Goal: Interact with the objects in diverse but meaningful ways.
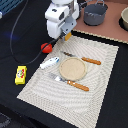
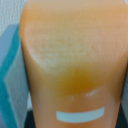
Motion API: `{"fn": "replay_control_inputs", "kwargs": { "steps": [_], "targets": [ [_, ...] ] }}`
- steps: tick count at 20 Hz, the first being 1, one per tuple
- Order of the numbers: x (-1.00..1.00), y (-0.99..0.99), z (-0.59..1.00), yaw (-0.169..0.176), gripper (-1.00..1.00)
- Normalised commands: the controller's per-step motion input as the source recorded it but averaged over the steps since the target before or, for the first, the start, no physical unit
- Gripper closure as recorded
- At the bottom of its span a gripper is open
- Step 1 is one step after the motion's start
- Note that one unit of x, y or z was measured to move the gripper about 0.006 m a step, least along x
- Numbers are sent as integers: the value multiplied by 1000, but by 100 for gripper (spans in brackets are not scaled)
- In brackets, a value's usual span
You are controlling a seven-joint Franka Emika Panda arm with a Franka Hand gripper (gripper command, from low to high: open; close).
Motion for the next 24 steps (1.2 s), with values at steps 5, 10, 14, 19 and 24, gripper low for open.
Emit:
{"fn": "replay_control_inputs", "kwargs": {
  "steps": [5, 10, 14, 19, 24],
  "targets": [
    [977, 50, 77, -70, 100],
    [916, 47, 21, -68, 100],
    [627, 27, 0, -46, 100],
    [454, 59, 99, -29, 100],
    [398, 269, 438, 0, -100]
  ]
}}
